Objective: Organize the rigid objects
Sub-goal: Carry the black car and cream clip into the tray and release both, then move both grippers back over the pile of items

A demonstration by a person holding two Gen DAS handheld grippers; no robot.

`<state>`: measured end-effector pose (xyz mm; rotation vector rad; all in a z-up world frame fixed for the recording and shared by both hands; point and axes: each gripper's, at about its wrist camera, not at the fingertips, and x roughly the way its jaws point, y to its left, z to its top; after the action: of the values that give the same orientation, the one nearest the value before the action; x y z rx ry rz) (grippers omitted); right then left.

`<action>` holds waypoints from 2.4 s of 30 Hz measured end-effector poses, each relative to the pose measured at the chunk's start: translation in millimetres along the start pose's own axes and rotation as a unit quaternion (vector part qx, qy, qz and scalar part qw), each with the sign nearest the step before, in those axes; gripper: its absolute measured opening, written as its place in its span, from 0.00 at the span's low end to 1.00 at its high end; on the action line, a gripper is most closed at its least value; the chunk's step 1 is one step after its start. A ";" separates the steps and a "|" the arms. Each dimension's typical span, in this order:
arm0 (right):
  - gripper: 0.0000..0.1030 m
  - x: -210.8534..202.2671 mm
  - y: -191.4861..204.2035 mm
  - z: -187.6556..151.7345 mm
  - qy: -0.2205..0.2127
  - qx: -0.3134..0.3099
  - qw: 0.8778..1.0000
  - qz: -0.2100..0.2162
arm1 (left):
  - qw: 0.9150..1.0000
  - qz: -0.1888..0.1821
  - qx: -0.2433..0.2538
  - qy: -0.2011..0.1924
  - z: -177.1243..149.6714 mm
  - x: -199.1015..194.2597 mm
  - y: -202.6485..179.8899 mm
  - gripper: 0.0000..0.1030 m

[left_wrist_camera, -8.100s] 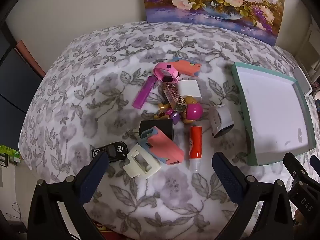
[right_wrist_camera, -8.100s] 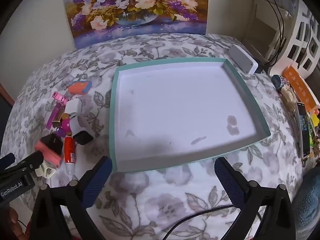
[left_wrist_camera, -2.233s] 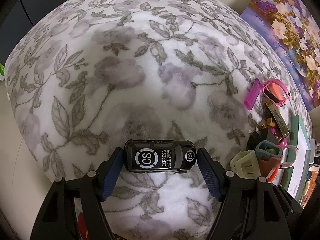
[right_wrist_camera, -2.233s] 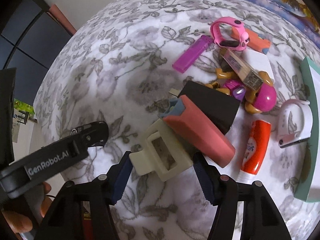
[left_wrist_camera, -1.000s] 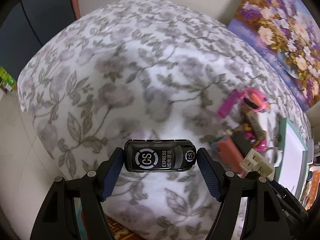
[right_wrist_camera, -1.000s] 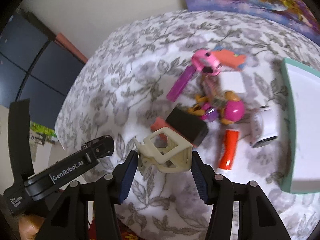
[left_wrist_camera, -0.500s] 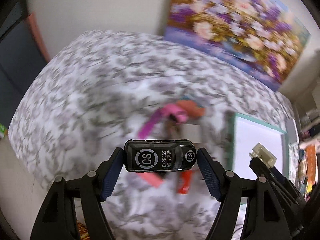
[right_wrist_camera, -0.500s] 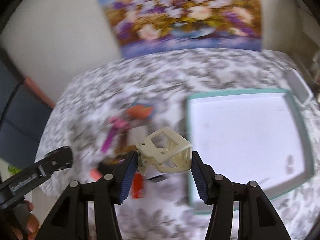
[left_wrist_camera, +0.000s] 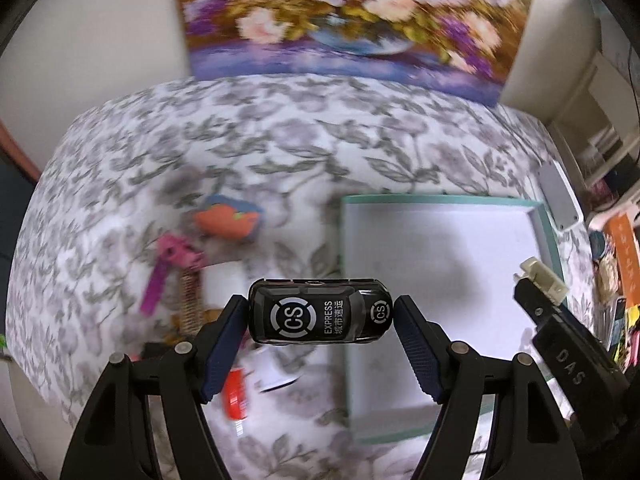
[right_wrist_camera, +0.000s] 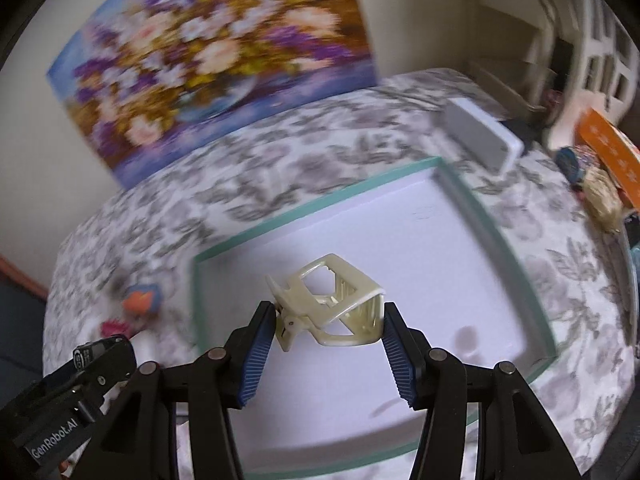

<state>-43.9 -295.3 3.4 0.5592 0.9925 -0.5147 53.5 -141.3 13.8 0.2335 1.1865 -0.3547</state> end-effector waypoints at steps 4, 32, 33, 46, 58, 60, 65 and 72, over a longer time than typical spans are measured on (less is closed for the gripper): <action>0.55 7.2 -29.9 8.8 -0.003 0.029 0.999 -0.022 | 1.000 -0.005 0.025 0.006 4.8 20.5 -26.6 0.74; 0.68 21.1 -65.9 13.8 0.010 0.042 0.998 -0.055 | 0.997 -0.061 0.033 -0.025 1.8 32.6 -49.4 0.79; 0.69 20.7 -66.8 13.6 0.009 0.043 0.998 -0.055 | 0.997 -0.060 0.031 -0.026 1.5 32.1 -47.8 0.79; 1.00 14.9 -56.2 -4.4 0.008 0.007 0.997 -0.076 | 0.998 0.010 -0.041 -0.043 -9.5 20.1 15.6 0.95; 1.00 1.2 -36.3 -23.6 0.009 -0.008 0.997 -0.075 | 0.990 0.073 -0.121 -0.013 -44.0 -2.1 95.7 0.95; 1.00 -6.7 -30.7 -25.8 0.001 -0.009 0.997 -0.074 | 0.988 0.072 -0.135 -0.022 -49.0 -11.7 109.8 0.95; 1.00 -31.3 -4.2 -33.9 -0.029 -0.027 0.998 -0.055 | 0.985 0.068 -0.153 -0.043 -57.2 -30.2 137.1 0.95; 1.00 -47.6 51.4 -52.3 -0.034 -0.069 0.997 0.007 | 0.978 0.067 -0.186 -0.060 -67.9 -44.6 173.5 0.95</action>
<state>-65.6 -216.1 33.1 0.4222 0.9503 -0.4459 47.9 49.6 29.7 -0.0337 1.0881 -0.0249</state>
